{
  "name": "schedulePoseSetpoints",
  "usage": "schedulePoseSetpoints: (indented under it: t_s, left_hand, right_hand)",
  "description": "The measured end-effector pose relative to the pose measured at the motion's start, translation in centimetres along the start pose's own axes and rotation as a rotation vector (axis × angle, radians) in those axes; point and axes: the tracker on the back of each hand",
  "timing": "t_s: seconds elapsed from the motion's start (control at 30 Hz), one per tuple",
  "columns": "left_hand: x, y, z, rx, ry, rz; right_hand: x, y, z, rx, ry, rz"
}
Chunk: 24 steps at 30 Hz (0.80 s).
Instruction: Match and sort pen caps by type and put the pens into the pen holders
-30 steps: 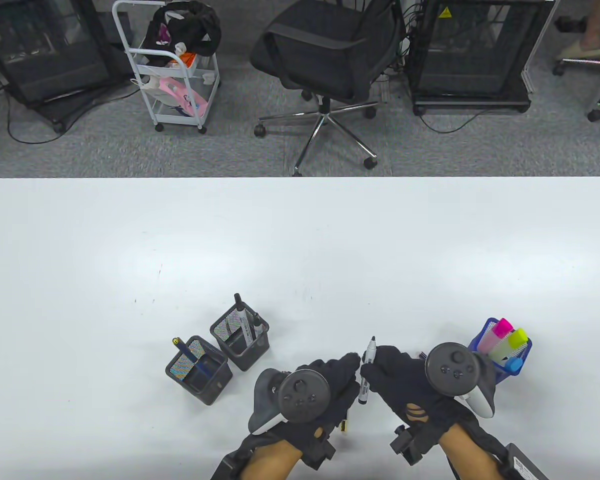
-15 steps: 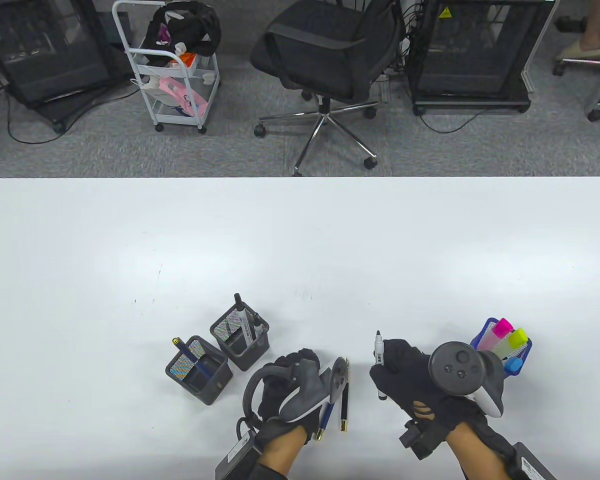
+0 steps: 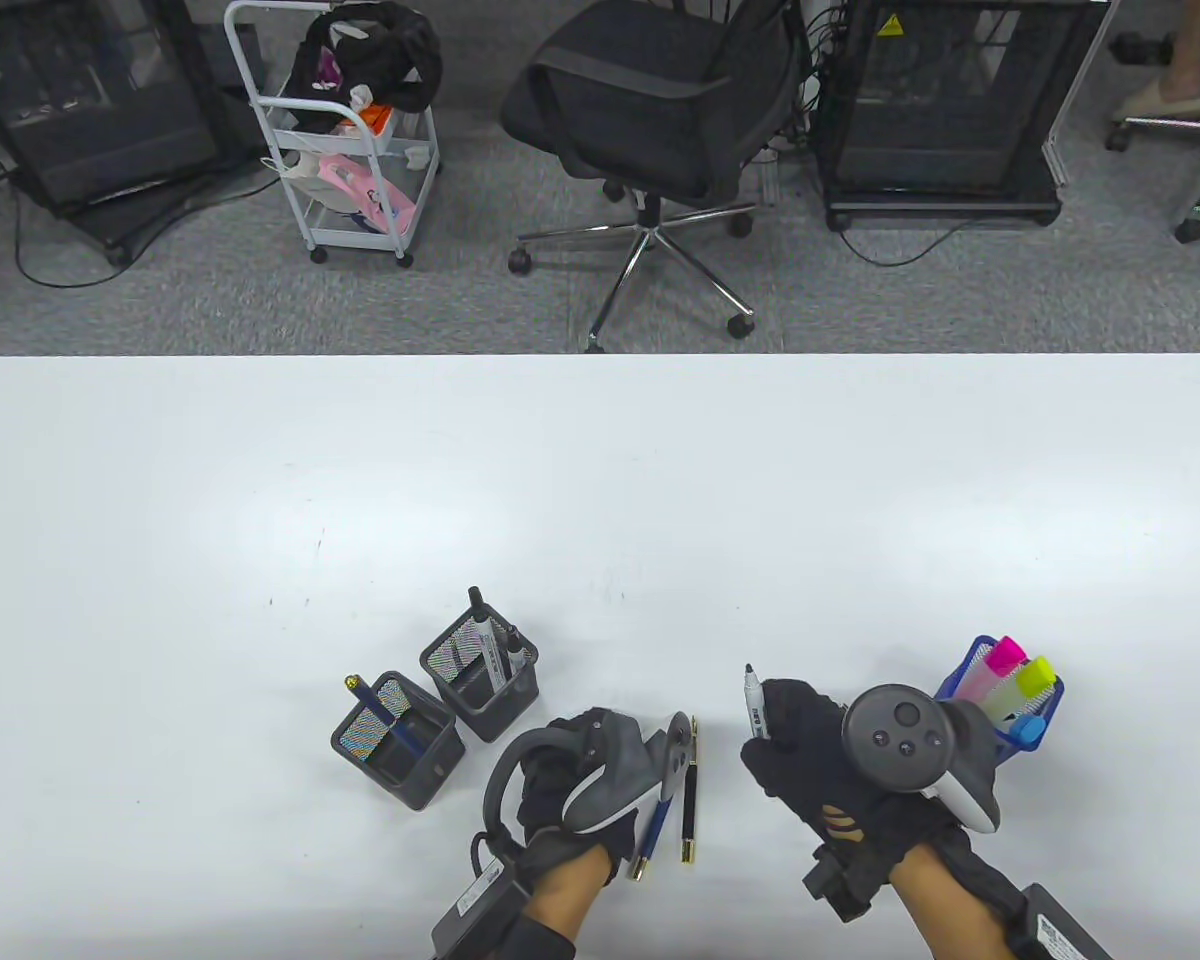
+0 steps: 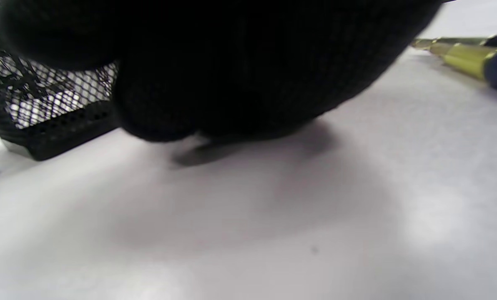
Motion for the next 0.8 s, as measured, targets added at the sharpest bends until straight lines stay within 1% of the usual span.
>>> schedulePoseSetpoints:
  t_s: [0.03,0.1,0.13,0.2,0.23,0.3,0.37,0.4,0.43,0.5,0.57,0.6,0.67,0.8]
  left_hand:
    - [-0.1,0.1,-0.1,0.005,0.003,-0.027]
    - [-0.7,0.7,-0.4,0.017,-0.001,-0.195]
    - [-1.0,1.0,-0.5,0.028,-0.006,-0.249]
    - [-2.0,2.0,-0.9,0.051,-0.039,-0.447]
    - [-2.4,2.4,-1.2,0.054,-0.054,-0.51]
    - [-3.5,3.6,-1.9,0.105,-0.129,-0.68]
    - [-4.5,4.9,-2.7,0.107,-0.19,-0.808]
    - [-5.1,5.9,-3.3,0.111,-0.243,-0.901]
    - [-5.5,6.6,-3.7,0.104,-0.278,-0.969]
    - [-6.4,8.7,-4.9,0.083,-0.364,-1.192]
    - [-6.7,10.2,-5.5,0.07,-0.418,-1.333]
    - [-6.7,10.7,-5.7,0.061,-0.431,-1.387]
    - [-6.6,11.3,-5.9,0.048,-0.43,-1.443]
    - [-6.5,11.1,-5.8,0.057,-0.411,-1.425]
  right_hand:
    - [0.0,0.0,0.0,0.0,0.0,-0.002]
    - [0.0,0.0,0.0,0.005,-0.002,-0.007]
    - [0.0,0.0,0.0,0.009,-0.004,-0.009]
    - [-0.1,-0.1,0.0,0.04,-0.022,-0.019]
    - [-0.1,-0.2,0.0,0.047,-0.026,-0.023]
    - [-0.3,-0.5,0.0,0.079,-0.034,-0.042]
    - [-0.6,-1.0,-0.1,0.109,-0.043,-0.061]
    - [-0.9,-1.3,-0.2,0.137,-0.051,-0.076]
    - [-1.0,-1.6,-0.2,0.151,-0.056,-0.092]
    - [-1.5,-2.5,-0.4,0.217,-0.074,-0.151]
    - [-2.0,-3.5,-0.7,0.26,-0.082,-0.198]
    - [-2.2,-3.8,-0.8,0.277,-0.086,-0.218]
    - [-2.5,-4.5,-1.1,0.306,-0.077,-0.25]
    - [-2.6,-5.1,-1.4,0.335,-0.053,-0.279]
Point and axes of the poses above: the tracker on the back of each hand, its own y axis roughly to the little-finger side, its own z axis roughly from the wrist to the fingertips, x = y × z, and after that the axes turned 5 degrees about -y, right-handed
